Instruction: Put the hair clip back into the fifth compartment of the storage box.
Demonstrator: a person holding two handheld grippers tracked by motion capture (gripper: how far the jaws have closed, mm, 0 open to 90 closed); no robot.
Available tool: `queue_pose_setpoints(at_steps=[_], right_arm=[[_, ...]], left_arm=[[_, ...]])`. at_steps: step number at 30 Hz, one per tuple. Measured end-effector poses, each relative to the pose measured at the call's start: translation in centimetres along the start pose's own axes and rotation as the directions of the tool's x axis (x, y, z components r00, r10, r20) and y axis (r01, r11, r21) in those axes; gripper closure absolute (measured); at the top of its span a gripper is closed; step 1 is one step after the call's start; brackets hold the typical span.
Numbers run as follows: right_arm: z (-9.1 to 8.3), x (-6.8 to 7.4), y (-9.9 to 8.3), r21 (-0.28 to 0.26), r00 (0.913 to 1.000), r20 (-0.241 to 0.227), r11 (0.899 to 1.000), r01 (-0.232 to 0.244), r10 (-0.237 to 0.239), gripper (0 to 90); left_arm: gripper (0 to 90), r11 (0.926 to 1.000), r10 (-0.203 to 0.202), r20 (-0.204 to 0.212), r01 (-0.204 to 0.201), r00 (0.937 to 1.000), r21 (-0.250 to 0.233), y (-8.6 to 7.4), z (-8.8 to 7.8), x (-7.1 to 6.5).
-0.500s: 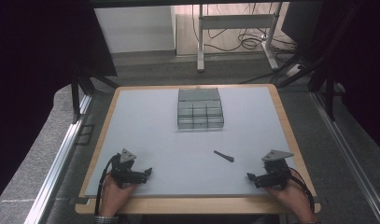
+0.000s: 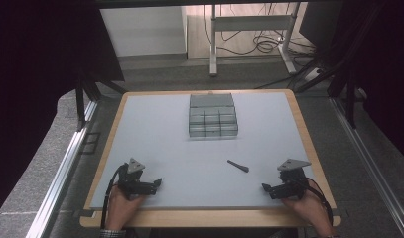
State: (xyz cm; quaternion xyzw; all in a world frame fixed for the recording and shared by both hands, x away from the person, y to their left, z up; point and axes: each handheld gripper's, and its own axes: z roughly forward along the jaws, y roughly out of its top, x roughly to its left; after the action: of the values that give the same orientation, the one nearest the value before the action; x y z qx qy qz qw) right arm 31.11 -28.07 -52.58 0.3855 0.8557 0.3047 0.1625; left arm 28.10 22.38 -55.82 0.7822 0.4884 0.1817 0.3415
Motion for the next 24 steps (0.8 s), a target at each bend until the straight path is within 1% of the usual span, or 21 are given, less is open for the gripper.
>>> queue_pose_setpoints(at_steps=[7, 11, 17, 19, 22, 24], right_arm=[[0.1, 0.0, 0.3, 0.026, 1.0, 0.002, 1.0, 0.002, -0.002, 3.2], [0.1, 0.0, 0.4, 0.029, 1.0, 0.004, 1.0, -0.002, 0.002, 3.3], [0.0, 0.2, 0.8, 0.064, 0.9999, 0.009, 0.998, -0.008, 0.007, 3.6], [0.0, 0.4, 1.0, 0.088, 0.9999, 0.01, 0.996, -0.006, 0.005, 3.7], [0.0, 0.4, 1.1, 0.097, 1.0, 0.008, 0.995, -0.004, 0.003, 4.0], [-0.1, 0.4, 1.3, 0.119, 1.0, 0.007, 0.993, -0.002, 0.001, 5.1]], left_arm=[[0.0, 1.0, 0.0, 0.0, 0.0, 1.0, 0.0, 0.0, 0.0, 0.0], [0.0, 1.0, 0.0, 0.001, 0.0, 1.0, 0.0, 0.0, 0.0, 0.0], [0.0, 1.0, 0.0, 0.0, 0.0, 1.0, 0.0, 0.0, 0.0, 0.0], [0.0, 1.0, 0.0, 0.0, 0.0, 1.0, 0.0, 0.0, 0.0, 0.0], [0.0, 1.0, 0.0, 0.0, 0.0, 1.0, 0.0, 0.0, 0.0, 0.0], [0.0, 1.0, 0.0, 0.0, 0.0, 1.0, 0.0, 0.0, 0.0, 0.0]])
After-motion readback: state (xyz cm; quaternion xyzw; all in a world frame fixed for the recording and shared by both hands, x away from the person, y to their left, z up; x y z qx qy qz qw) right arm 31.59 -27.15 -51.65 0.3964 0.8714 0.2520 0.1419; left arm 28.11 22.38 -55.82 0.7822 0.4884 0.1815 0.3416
